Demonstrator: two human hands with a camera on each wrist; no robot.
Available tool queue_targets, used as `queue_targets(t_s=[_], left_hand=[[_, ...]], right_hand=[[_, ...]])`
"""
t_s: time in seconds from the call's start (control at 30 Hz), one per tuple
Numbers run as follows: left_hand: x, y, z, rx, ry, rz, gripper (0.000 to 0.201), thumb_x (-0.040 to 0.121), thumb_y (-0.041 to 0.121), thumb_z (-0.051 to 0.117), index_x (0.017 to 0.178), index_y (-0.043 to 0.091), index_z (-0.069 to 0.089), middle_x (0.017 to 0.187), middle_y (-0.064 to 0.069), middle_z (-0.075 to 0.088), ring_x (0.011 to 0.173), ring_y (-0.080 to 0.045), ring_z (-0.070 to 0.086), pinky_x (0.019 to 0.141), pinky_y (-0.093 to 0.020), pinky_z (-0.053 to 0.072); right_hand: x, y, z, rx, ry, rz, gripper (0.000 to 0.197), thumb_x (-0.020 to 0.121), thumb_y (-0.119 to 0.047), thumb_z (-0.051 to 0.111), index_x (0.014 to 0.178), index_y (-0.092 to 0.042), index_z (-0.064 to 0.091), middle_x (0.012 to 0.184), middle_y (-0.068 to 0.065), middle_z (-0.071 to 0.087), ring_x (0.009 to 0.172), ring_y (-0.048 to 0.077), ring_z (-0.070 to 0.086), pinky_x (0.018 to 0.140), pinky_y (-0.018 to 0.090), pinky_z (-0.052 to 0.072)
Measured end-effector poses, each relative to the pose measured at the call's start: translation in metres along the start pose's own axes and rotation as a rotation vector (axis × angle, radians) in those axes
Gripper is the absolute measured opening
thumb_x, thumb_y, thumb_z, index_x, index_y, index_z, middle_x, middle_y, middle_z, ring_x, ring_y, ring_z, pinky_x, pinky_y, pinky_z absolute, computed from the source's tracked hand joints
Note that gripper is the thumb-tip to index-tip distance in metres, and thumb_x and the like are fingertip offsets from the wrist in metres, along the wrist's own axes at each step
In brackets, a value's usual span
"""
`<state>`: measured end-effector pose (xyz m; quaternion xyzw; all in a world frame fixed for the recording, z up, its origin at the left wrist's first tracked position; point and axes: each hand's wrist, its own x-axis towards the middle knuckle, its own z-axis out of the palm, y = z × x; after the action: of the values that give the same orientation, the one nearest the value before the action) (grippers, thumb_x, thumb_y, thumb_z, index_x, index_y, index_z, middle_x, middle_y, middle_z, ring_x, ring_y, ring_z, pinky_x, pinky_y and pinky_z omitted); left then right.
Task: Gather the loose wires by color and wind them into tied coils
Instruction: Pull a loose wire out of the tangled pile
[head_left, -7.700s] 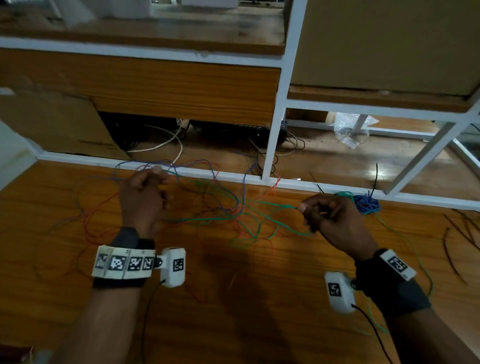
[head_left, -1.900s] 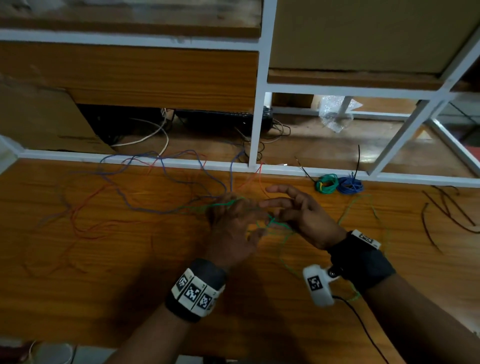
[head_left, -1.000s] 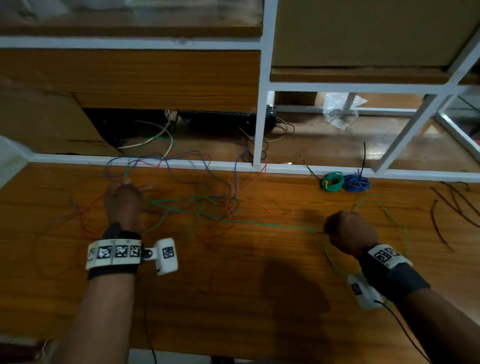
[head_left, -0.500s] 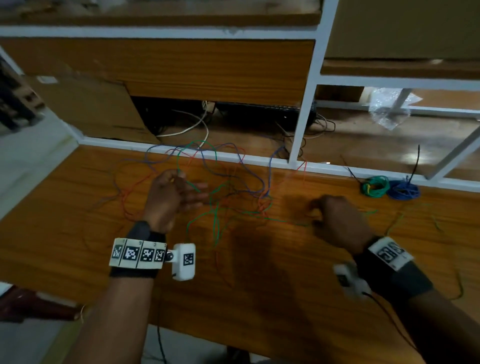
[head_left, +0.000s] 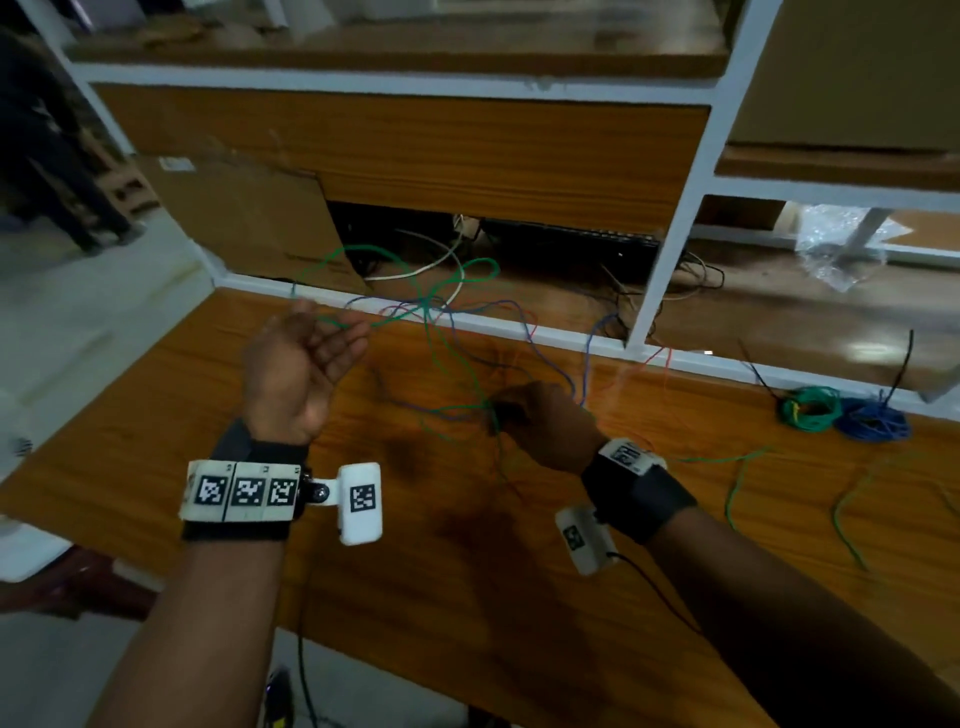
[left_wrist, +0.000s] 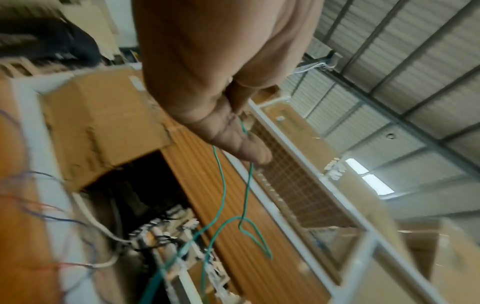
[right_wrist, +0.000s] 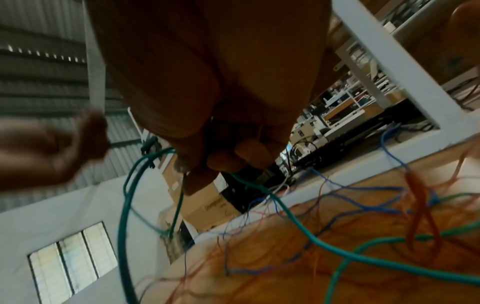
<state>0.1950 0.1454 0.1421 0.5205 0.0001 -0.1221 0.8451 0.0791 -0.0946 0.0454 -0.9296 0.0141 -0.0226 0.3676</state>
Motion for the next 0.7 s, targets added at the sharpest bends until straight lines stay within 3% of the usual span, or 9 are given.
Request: queue_targets(t_s=[0.13, 0.2, 0.3, 0.4, 0.43, 0.5, 0.57, 0.63, 0.7], left_hand=[[0.02, -0.026, -0.053, -0.014, 0.265, -0.109, 0.019, 0.105, 0.01, 0.041, 0.118, 0.009, 0.054, 0.084, -0.011, 0.072, 0.083, -0.02, 0.072, 0.08, -0.031, 0.059], [0.021, -0.039, -0.063, 0.156, 0.288, -0.197, 0.015, 0.103, 0.008, 0.044, 0.1, 0.006, 0.059, 0.077, -0.009, 0.07, 0.072, -0.021, 0.067, 0.073, -0.031, 0.057], [0.018, -0.055, -0.061, 0.797, 0.176, -0.29, 0.021, 0.097, 0.031, 0.059, 0.083, 0.016, 0.063, 0.067, -0.006, 0.071, 0.074, -0.03, 0.068, 0.057, -0.03, 0.047], [0.011, -0.06, -0.047, 1.532, -0.068, 0.047, 0.047, 0.08, 0.066, 0.064, 0.09, 0.019, 0.068, 0.097, -0.007, 0.073, 0.086, -0.027, 0.068, 0.073, -0.034, 0.051], [0.004, -0.059, -0.033, 1.415, -0.2, 0.163, 0.049, 0.078, 0.06, 0.072, 0.108, 0.021, 0.067, 0.115, -0.001, 0.069, 0.1, -0.021, 0.065, 0.079, -0.031, 0.05], [-0.016, -0.06, 0.006, 0.881, -0.608, 0.065, 0.062, 0.081, 0.035, 0.081, 0.136, 0.023, 0.054, 0.14, 0.006, 0.057, 0.127, -0.013, 0.055, 0.094, -0.025, 0.049], [-0.029, -0.072, 0.038, 0.63, -0.921, -0.093, 0.054, 0.088, 0.017, 0.074, 0.138, 0.014, 0.054, 0.136, -0.008, 0.062, 0.125, -0.022, 0.059, 0.103, -0.033, 0.049], [-0.032, -0.079, 0.053, 0.579, -0.873, -0.116, 0.03, 0.091, 0.01, 0.067, 0.12, 0.012, 0.067, 0.1, -0.013, 0.074, 0.089, -0.023, 0.071, 0.085, -0.035, 0.057], [-0.027, -0.074, 0.049, 0.479, -0.674, -0.099, 0.017, 0.093, 0.001, 0.058, 0.099, 0.013, 0.069, 0.063, 0.001, 0.062, 0.053, -0.01, 0.055, 0.057, -0.027, 0.05]], right_hand=[[-0.025, -0.008, -0.035, 0.099, 0.092, -0.092, 0.021, 0.099, -0.005, 0.061, 0.111, -0.01, 0.078, 0.093, -0.002, 0.076, 0.074, -0.004, 0.066, 0.065, 0.018, 0.049], [-0.035, -0.013, -0.049, 0.082, 0.165, -0.147, 0.022, 0.099, -0.01, 0.066, 0.118, -0.013, 0.077, 0.095, -0.006, 0.076, 0.079, -0.003, 0.069, 0.065, 0.021, 0.053], [-0.041, -0.014, -0.06, 0.017, 0.216, -0.186, 0.026, 0.099, -0.024, 0.069, 0.124, -0.024, 0.076, 0.107, -0.006, 0.078, 0.086, 0.011, 0.072, 0.07, 0.041, 0.059], [-0.043, -0.017, -0.065, -0.015, 0.196, -0.235, 0.03, 0.099, -0.032, 0.064, 0.128, -0.03, 0.074, 0.096, -0.012, 0.074, 0.081, 0.005, 0.067, 0.065, 0.041, 0.055], [-0.044, -0.018, -0.066, -0.022, 0.177, -0.253, 0.031, 0.099, -0.031, 0.065, 0.129, -0.031, 0.073, 0.091, -0.017, 0.07, 0.079, 0.001, 0.063, 0.064, 0.039, 0.053], [-0.044, -0.022, -0.069, -0.035, 0.145, -0.272, 0.033, 0.099, -0.022, 0.068, 0.13, -0.031, 0.072, 0.083, -0.023, 0.061, 0.076, -0.003, 0.057, 0.061, 0.033, 0.048], [-0.044, -0.024, -0.073, -0.038, 0.139, -0.266, 0.037, 0.097, -0.015, 0.07, 0.13, -0.033, 0.072, 0.083, -0.018, 0.064, 0.076, 0.003, 0.058, 0.061, 0.036, 0.047], [-0.045, -0.024, -0.081, -0.066, 0.171, -0.253, 0.037, 0.096, -0.012, 0.07, 0.128, -0.03, 0.073, 0.089, -0.013, 0.069, 0.079, 0.011, 0.062, 0.064, 0.038, 0.05], [-0.053, -0.02, -0.096, -0.125, 0.217, -0.224, 0.034, 0.096, -0.011, 0.07, 0.125, -0.026, 0.075, 0.088, -0.018, 0.068, 0.078, 0.005, 0.061, 0.066, 0.036, 0.051]])
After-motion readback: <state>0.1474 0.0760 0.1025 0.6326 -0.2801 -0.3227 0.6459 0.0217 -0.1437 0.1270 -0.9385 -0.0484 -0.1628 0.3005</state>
